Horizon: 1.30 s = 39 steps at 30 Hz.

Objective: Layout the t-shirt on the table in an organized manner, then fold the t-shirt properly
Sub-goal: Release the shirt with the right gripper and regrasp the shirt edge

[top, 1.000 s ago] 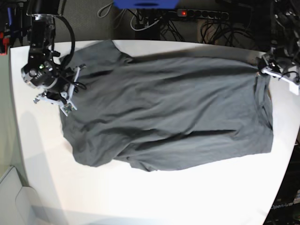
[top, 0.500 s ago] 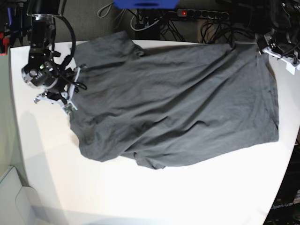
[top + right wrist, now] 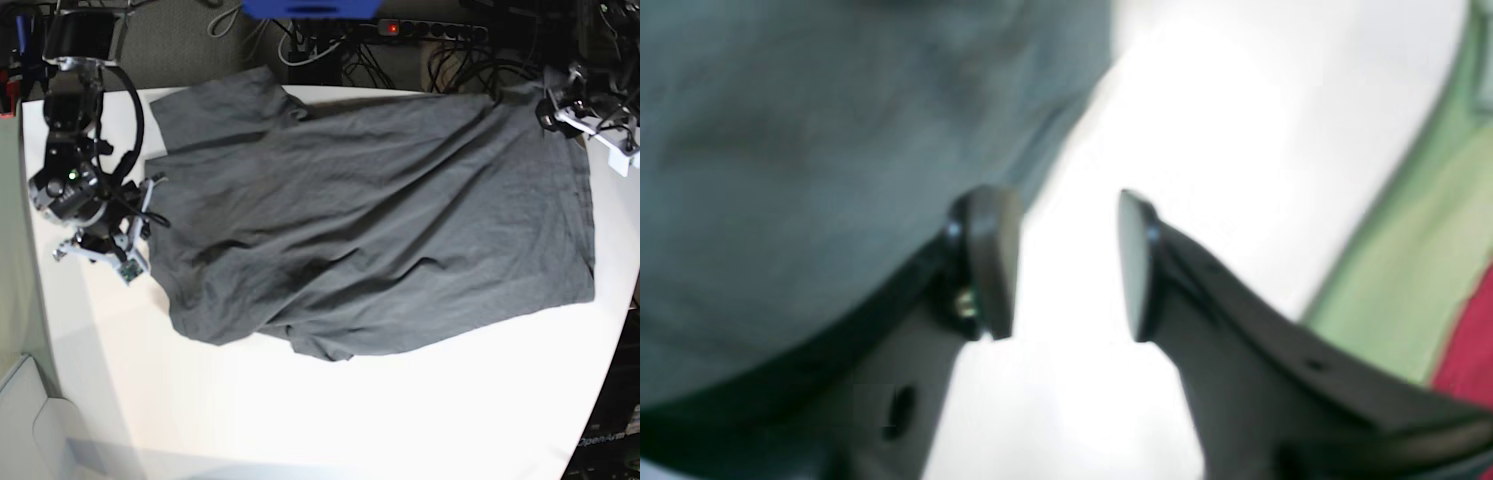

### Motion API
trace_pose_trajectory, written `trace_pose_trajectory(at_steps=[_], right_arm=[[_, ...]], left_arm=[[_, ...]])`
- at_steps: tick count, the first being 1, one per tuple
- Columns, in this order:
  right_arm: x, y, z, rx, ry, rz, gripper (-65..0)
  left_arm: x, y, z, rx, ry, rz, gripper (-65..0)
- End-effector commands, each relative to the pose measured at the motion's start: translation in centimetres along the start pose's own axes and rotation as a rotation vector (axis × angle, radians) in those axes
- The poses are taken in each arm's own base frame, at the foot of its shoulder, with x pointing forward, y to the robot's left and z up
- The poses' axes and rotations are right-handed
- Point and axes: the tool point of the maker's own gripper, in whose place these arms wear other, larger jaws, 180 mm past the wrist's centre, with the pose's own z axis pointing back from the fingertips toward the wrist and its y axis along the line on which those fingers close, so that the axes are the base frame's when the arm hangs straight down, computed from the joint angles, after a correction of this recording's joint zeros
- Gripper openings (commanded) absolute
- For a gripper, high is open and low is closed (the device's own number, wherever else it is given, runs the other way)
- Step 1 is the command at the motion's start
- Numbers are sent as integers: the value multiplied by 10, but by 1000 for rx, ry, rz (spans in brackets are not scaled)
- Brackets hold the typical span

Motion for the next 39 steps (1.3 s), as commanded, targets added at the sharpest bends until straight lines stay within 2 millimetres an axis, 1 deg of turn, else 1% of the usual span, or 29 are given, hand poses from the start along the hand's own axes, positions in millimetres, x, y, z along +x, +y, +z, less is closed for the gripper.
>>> trace_pose_trajectory(at_steps=[1, 3, 5, 8, 9, 10, 12, 14, 15, 17, 20, 22, 26, 29, 31, 32, 33, 35, 37, 38, 39], right_arm=[[22, -21, 4, -45, -57, 2, -360], [39, -40, 0, -64, -82, -13, -315], [57, -63, -6, -81, -100, -29, -295], [87, -76, -26, -45, -118, -28, -295], [91, -77, -33, -28, -118, -30, -295], [95, -76, -42, -4, -116, -30, -294], [105, -71, -57, 39, -124, -22, -294], [109, -63, -70, 84, -116, -19, -294], [110, -60, -75, 99, -114, -21, -294], [121, -47, -82, 134, -141, -23, -294], [126, -43, -90, 160, -176, -48, -294], [136, -41, -95, 183, -207, -77, -293], [131, -39, -110, 227, -196, -144, -293], [117, -30, -120, 259, -172, -182, -295], [112, -22, -123, 273, -159, -184, -299], [105, -16, -125, 282, -146, -186, -312], [102, -13, -125, 283, -145, -182, -344], [101, -9, -123, 277, -159, -165, -444], [102, -2, -119, 273, -177, -146, -571], [104, 2, -116, 271, -180, -129, -619], [104, 3, -112, 262, -173, -107, -650]], left_arm=[[11, -7, 5, -25, -34, 8, -330], [14, -9, 5, -32, -57, 15, -329], [17, -10, 4, -36, -75, 20, -329], [22, -9, 4, -36, -101, 24, -328], [23, -10, 4, -38, -105, 25, -321], [26, -12, 4, -44, -113, 24, -302], [30, -14, 4, -51, -122, 27, -245], [34, -17, 3, -59, -128, 24, -190], [37, -20, 4, -66, -134, 22, -176], [47, -25, 6, -76, -157, 13, -175], [63, -28, 11, -78, -196, -1, -173], [74, -29, 16, -77, -219, -21, -173], [82, -26, 21, -62, -232, -46, -173], [85, -25, 22, -45, -230, -72, -173], [85, -25, 22, -45, -233, -65, -173], [84, -25, 21, -48, -232, -62, -173], [83, -27, 21, -55, -230, -58, -173], [78, -29, 16, -68, -225, -36, -173], [74, -33, 13, -85, -223, -17, -173], [72, -35, 11, -91, -221, -9, -173], [71, -36, 10, -98, -221, -1, -173]])
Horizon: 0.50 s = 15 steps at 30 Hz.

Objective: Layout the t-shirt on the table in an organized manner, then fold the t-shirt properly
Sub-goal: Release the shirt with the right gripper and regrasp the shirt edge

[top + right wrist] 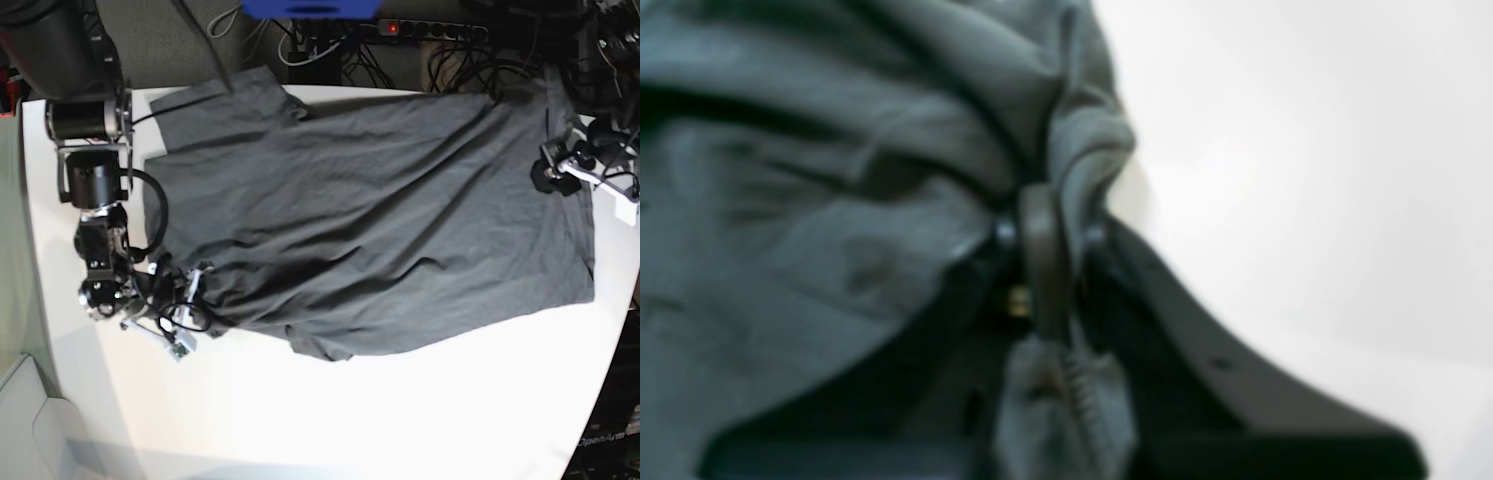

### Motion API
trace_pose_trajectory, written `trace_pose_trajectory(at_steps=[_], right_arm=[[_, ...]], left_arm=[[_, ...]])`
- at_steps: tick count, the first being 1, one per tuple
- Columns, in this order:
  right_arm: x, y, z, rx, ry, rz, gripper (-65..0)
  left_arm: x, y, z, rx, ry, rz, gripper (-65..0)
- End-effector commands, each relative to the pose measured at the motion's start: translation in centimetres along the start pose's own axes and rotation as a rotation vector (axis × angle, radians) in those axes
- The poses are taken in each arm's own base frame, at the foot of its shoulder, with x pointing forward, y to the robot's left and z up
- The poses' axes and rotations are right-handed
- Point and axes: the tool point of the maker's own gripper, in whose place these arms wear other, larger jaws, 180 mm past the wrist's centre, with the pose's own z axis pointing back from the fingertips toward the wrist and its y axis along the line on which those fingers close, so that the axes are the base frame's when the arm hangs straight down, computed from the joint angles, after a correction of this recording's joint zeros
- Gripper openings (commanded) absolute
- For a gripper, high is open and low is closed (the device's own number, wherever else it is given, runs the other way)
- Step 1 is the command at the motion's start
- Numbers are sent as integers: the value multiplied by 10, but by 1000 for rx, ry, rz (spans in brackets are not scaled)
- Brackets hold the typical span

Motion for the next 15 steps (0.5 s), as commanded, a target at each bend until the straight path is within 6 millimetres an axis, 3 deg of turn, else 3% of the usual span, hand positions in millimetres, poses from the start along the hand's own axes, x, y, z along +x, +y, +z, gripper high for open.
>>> trace_pose_trajectory(at_steps=[1, 4, 8, 12, 15], right_arm=[[29, -11, 15, -39, -69, 34, -650], [28, 6, 37, -81, -83, 122, -650], [28, 43, 82, -144, -129, 249, -650], [7, 79, 117, -159, -136, 327, -650], [-20, 108, 127, -118, -113, 334, -650]], left_arm=[[11, -4, 4, -17, -36, 14, -173], [12, -12, 1, -43, -42, 32, -173], [14, -15, 1, -48, -47, 32, -173], [26, -21, 2, -65, -78, 27, -173], [28, -22, 1, -67, -82, 27, -173]])
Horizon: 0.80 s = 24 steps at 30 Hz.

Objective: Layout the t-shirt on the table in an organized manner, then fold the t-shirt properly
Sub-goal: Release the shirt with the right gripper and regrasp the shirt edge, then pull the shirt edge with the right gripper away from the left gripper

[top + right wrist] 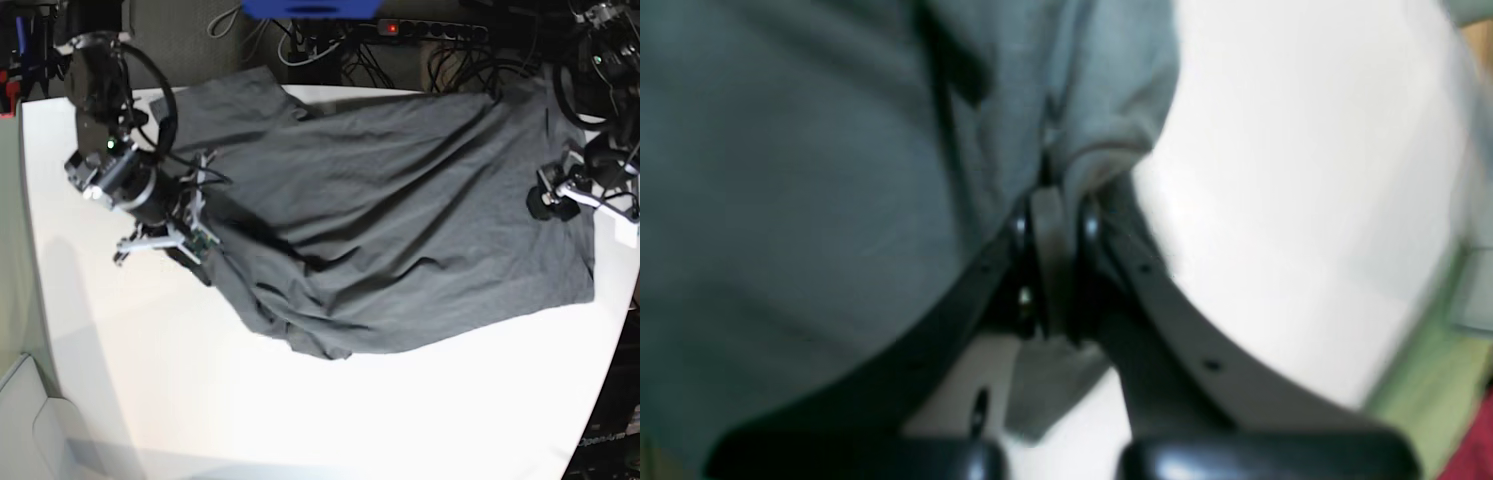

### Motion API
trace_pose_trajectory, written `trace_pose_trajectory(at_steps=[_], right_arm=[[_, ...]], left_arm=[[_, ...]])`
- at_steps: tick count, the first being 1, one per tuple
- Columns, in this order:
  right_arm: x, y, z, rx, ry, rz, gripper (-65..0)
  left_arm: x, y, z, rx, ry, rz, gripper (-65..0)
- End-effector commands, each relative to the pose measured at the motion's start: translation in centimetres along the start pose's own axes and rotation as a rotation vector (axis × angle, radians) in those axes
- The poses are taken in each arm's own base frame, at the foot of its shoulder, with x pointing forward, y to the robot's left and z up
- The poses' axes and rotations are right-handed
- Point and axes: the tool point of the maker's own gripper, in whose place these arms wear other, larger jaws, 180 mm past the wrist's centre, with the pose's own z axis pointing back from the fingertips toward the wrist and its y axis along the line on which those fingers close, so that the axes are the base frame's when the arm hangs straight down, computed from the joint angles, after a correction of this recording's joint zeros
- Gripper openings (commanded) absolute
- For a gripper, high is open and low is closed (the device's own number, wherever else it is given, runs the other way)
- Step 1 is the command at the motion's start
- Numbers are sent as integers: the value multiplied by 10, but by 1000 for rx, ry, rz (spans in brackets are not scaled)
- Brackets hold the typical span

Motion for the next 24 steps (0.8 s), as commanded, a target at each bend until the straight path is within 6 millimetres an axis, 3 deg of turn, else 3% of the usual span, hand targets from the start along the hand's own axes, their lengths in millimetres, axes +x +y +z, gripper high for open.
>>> trace_pose_trajectory(at_steps=[1, 4, 8, 14, 18, 20, 24], right_arm=[[-1, 3, 4, 2, -9, -2, -650], [-31, 32, 1, 74, 63, -33, -626], [-51, 72, -1, 182, 122, -14, -539], [-59, 121, 6, 330, 148, 128, -409], [-60, 112, 8, 321, 149, 175, -378], [-52, 94, 9, 276, 138, 202, -371], [-37, 36, 15, 114, 162, 208, -356]], left_arm=[[5, -2, 4, -10, -13, 9, -173], [15, -7, 4, -22, -37, 6, -173], [16, -8, 4, -24, -40, 5, -173], [17, -8, 4, -25, -42, 3, -173], [16, -8, 4, -25, -41, 3, -173], [16, -8, 4, -24, -40, 4, -173], [15, -8, 4, -25, -38, 4, -173]])
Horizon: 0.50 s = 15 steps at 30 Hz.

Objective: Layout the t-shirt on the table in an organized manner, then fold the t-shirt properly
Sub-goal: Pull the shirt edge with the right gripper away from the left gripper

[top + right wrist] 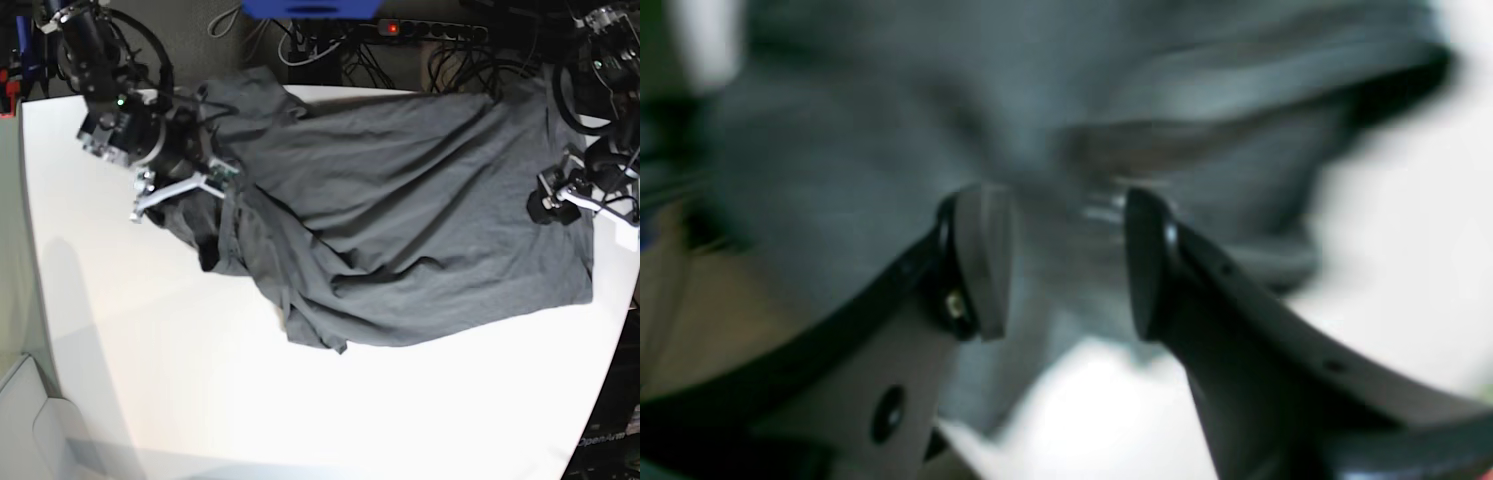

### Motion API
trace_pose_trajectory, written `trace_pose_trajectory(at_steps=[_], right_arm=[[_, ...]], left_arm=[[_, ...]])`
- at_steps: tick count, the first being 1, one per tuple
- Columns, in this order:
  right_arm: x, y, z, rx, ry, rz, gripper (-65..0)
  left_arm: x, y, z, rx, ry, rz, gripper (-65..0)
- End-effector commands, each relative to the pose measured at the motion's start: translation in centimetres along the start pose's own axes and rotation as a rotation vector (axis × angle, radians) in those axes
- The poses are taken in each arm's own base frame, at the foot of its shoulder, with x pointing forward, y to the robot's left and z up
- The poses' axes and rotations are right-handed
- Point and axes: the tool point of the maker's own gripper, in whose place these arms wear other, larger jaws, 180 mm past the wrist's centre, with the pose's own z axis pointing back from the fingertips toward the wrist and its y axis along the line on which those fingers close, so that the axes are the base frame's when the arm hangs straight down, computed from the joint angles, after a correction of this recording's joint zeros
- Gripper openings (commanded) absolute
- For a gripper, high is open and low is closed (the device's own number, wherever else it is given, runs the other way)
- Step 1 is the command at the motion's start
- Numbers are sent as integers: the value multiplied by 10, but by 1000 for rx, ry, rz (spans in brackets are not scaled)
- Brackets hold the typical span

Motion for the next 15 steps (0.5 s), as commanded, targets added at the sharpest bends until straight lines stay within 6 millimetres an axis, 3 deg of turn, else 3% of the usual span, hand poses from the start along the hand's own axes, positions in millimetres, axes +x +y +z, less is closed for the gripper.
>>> trace_pose_trajectory(at_steps=[1, 4, 8, 11, 15], right_arm=[[12, -21, 5, -55, -27, 1, -348], [34, -63, 10, -150, -36, -5, -312], [80, -90, 3, -183, -87, -26, -260], [111, -103, -17, -147, -112, -83, -249], [132, -108, -55, -44, -86, -150, -249]], left_arm=[[9, -4, 5, -16, -28, 3, -173], [8, -4, 5, -16, -25, 4, -173], [7, -4, 5, -17, -23, 6, -173], [8, -4, 5, -15, -25, 5, -173], [8, -5, 5, -20, -25, 6, -173]])
